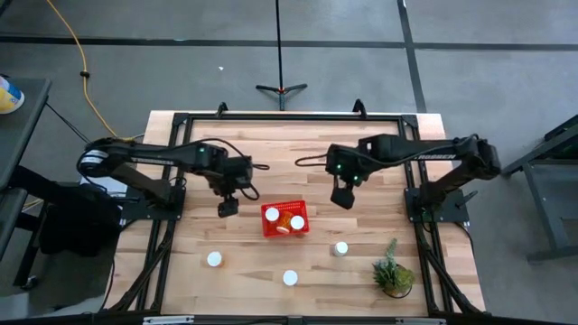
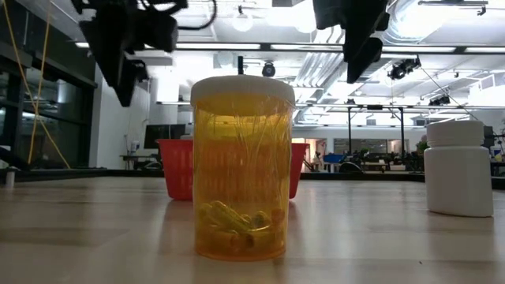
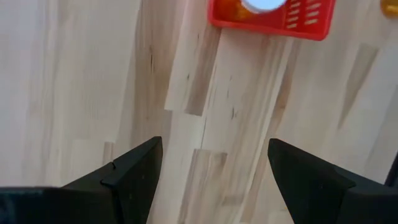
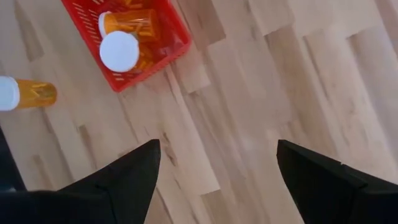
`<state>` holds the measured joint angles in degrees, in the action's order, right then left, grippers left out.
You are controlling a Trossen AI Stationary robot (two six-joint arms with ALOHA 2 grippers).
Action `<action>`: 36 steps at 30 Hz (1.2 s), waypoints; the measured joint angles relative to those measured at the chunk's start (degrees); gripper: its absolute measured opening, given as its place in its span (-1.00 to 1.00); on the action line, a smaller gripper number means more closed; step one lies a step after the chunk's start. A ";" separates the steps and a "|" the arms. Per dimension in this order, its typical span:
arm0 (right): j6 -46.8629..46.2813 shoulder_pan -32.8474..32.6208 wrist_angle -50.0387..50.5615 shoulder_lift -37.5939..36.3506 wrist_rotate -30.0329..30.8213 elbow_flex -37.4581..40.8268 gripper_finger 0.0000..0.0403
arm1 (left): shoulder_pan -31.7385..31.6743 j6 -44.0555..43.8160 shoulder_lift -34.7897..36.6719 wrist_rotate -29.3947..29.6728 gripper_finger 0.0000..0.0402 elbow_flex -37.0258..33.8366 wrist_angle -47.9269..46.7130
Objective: Pick and place pill bottles into a basket
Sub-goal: Put the white pill bottle into the red basket
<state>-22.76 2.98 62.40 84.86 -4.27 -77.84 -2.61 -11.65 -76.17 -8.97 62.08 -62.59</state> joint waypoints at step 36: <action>-16.36 -11.37 9.44 0.67 2.60 -0.02 0.55 | 5.40 -12.78 14.96 -2.25 0.62 -13.41 12.86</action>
<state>-39.12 -8.39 71.84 85.54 -1.68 -77.87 2.79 -24.43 -61.21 -11.22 48.66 -49.73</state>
